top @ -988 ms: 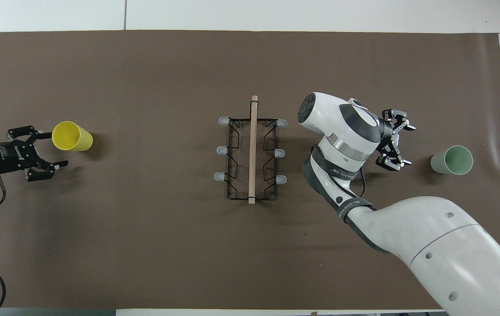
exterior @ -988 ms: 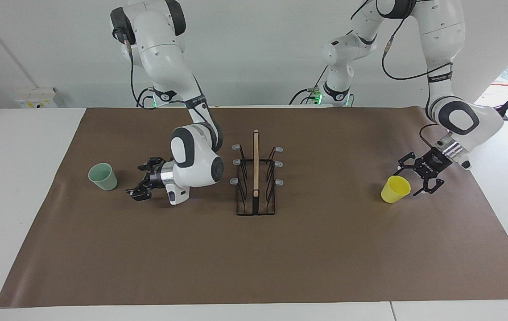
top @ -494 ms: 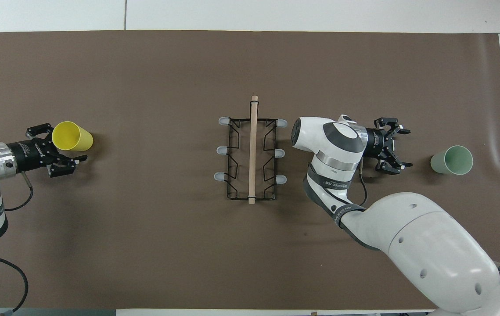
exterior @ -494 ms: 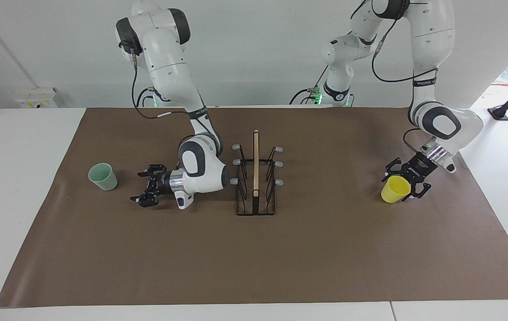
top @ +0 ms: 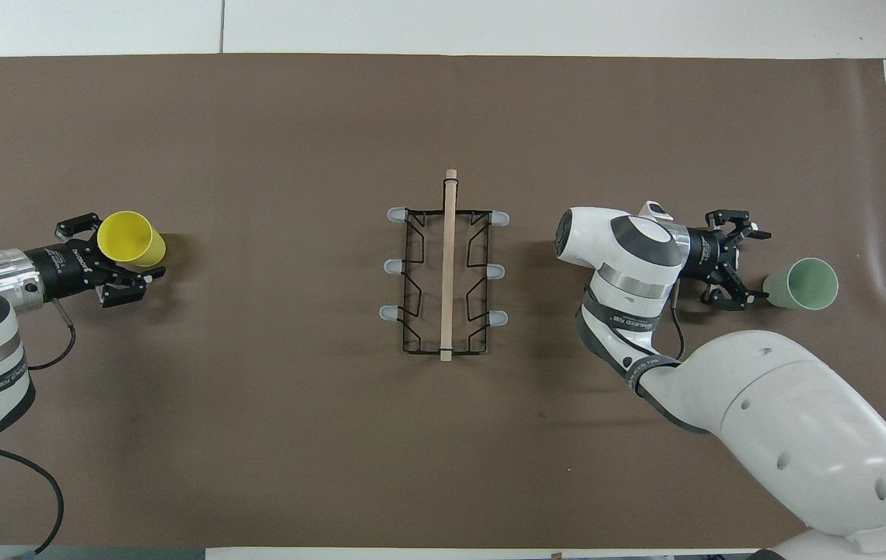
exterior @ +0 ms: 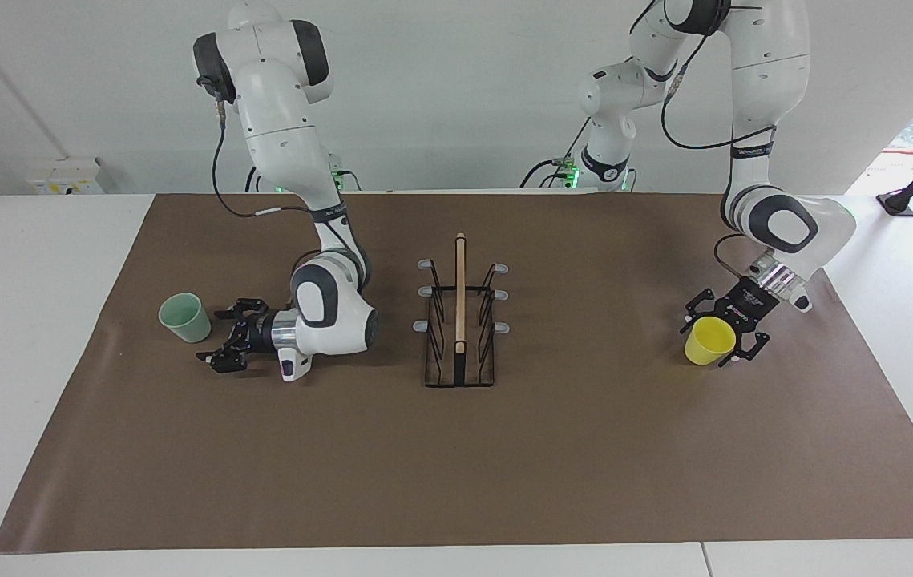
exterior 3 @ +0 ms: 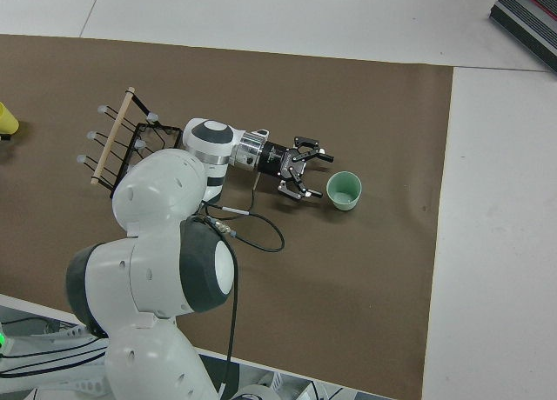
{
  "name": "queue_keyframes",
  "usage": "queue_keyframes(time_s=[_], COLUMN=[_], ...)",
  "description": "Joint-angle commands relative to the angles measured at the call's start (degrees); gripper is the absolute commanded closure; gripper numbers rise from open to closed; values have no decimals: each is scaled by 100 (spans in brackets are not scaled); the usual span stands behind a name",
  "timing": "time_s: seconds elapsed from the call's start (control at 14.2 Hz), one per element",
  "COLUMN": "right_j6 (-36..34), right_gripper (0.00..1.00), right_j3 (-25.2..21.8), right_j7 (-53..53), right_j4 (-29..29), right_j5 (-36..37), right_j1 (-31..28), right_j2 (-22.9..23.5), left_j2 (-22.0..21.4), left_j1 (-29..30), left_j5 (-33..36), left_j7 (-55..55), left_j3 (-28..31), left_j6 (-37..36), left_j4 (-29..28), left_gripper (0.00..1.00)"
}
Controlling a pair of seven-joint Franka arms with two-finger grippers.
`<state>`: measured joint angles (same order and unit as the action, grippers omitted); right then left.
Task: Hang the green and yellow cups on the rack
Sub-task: 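Grasp the yellow cup with the left gripper while the right gripper grasps the green cup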
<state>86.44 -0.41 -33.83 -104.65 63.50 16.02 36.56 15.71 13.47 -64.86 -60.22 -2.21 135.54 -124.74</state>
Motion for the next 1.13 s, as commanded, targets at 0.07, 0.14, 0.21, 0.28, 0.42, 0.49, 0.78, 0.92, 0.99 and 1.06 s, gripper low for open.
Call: queue_keyframes(time_s=[0.07, 0.14, 0.21, 0.28, 0.42, 0.49, 0.78, 0.92, 0.99, 1.06], right_j6=[66, 84, 84, 92, 136, 145, 145, 136, 136, 110], right_gripper=[0, 0, 0, 0, 0, 0, 0, 0, 0, 0], right_j3=[76, 67, 67, 67, 67, 67, 67, 67, 67, 76], right_j7=[551, 631, 675, 676, 676, 676, 640, 597, 562, 518], right_j4=[-275, -328, -363, -407, -434, -442, -627, -653, -680, -688], right_j5=[189, 224, 285, 320, 373, 434, 461, 514, 514, 505], right_j1=[-81, -90, -142, -160, -204, -213, -318, -354, -362, -362], right_j2=[-132, -132, -141, -150, -158, -158, -211, -229, -229, -246], left_j2=[-7, -7, -7, -7, -77, -155, -945, -1236, -1350, -1421], left_j1=[-151, -161, -169, -187, -196, -196, -458, -748, -924, -1091], left_j5=[-158, -158, -150, -132, -88, -79, 455, 1008, 1446, 1885], left_j7=[142, 143, 143, 134, 116, 73, 2, -295, -532, -760], left_j3=[37, 45, 45, 54, 63, 63, 63, 63, 63, 54], left_j6=[210, 227, 236, 245, 228, 228, 158, 131, 61, -96], left_j4=[-68, -42, 2, 90, 204, 240, 135, 108, 134, 195], left_gripper=[80, 100, 100, 100, 100, 100, 100, 100, 100, 100])
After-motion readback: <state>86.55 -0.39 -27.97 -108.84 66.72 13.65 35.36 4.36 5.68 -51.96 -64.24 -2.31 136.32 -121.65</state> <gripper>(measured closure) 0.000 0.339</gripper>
